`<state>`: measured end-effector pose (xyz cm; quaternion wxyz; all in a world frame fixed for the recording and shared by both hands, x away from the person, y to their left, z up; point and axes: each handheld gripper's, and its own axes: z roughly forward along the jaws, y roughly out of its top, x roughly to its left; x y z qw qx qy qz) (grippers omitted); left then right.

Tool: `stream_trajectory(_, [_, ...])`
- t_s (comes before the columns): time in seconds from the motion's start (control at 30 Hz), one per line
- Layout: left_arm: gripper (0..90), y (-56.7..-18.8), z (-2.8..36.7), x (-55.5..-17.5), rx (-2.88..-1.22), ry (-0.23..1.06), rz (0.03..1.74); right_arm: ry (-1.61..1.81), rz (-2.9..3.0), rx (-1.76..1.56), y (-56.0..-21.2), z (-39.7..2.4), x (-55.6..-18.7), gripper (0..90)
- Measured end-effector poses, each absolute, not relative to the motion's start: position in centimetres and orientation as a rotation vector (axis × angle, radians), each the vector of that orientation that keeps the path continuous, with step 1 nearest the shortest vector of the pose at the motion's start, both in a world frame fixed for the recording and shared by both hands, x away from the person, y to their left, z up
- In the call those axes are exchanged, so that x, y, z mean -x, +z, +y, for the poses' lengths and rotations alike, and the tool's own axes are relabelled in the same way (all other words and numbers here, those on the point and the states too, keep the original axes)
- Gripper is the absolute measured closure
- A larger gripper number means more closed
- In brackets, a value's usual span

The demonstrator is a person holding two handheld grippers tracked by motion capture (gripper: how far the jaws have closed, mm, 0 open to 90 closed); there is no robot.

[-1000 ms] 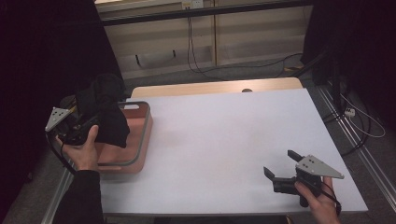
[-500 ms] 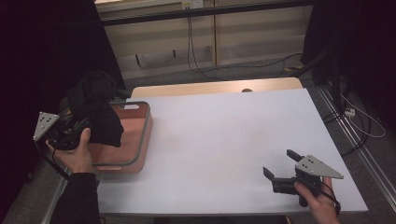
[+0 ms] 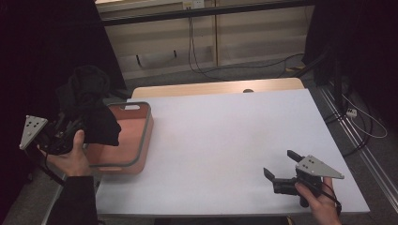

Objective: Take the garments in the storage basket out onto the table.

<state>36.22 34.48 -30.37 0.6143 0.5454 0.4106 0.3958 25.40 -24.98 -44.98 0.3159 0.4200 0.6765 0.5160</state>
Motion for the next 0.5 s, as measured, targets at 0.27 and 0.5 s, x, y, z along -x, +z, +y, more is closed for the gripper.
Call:
stream_trajectory(0.27, [56.3, -29.2, 33.2, -35.2, -1.273, 0.897, 0.909, 1.360, 1.786, -1.099, -45.0, -24.9, -25.5, 0.0])
stream_trajectory(0.5, [56.2, -28.4, 31.8, -34.8, -1.288, 0.861, 0.865, 1.363, 1.789, -1.096, -45.0, -24.8, -25.6, 0.0])
